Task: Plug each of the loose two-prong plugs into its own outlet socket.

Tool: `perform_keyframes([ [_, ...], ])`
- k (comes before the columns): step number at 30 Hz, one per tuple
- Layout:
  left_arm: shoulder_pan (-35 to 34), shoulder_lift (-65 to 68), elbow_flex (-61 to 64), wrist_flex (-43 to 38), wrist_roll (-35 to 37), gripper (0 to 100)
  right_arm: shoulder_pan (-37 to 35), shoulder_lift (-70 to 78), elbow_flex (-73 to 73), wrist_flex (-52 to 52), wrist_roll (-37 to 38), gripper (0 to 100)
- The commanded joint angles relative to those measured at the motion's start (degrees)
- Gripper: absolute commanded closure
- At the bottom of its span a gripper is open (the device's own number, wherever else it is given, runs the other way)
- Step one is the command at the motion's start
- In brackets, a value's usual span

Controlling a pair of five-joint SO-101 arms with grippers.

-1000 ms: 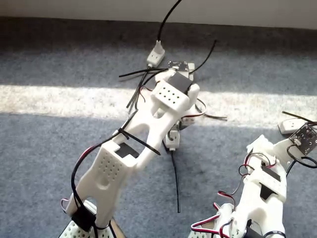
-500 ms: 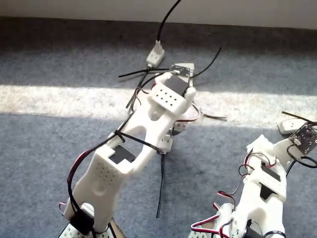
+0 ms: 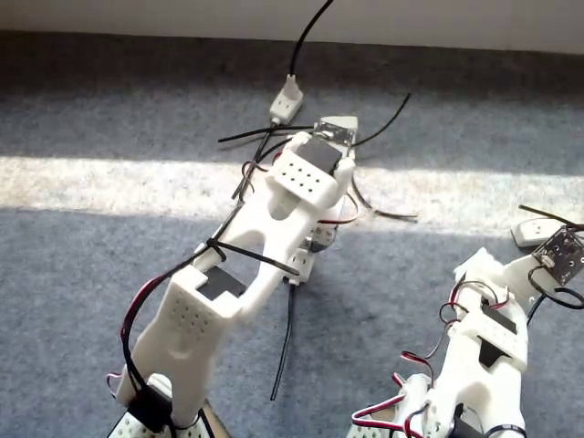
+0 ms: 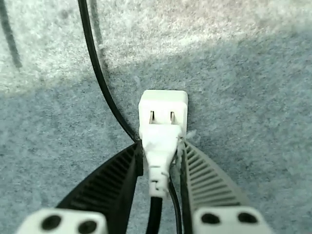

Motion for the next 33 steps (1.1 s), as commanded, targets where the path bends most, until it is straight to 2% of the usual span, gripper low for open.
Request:
perform_keyframes([
  [1,-3.91,1.98,0.22,2.11,-5.45,86,-0.84,-0.75,-0.22,-1.01,0.79,98.9],
  [5,-3.91,-0.75,-0.92,2.11,-5.54,85,-0.84,-0.75,-0.22,-1.01,0.79,98.9],
  [12,-3.56,-14.20,-1.10,2.02,-5.54,85,-0.84,-0.75,-0.22,-1.01,0.79,98.9],
  [16,-2.42,-22.55,-0.84,2.02,-5.63,80,-0.84,-0.75,-0.22,-1.01,0.79,98.9],
  [27,9.63,-42.33,0.57,2.02,-8.26,78,-0.92,-0.75,-0.22,-1.01,0.79,98.9],
  [30,9.19,-48.40,0.04,1.93,-8.26,78,-2.15,-0.75,-0.22,-0.75,0.88,98.8],
  [33,4.70,-53.85,0.48,1.93,-8.09,78,-4.35,-0.84,-0.04,-0.66,2.20,94.4],
])
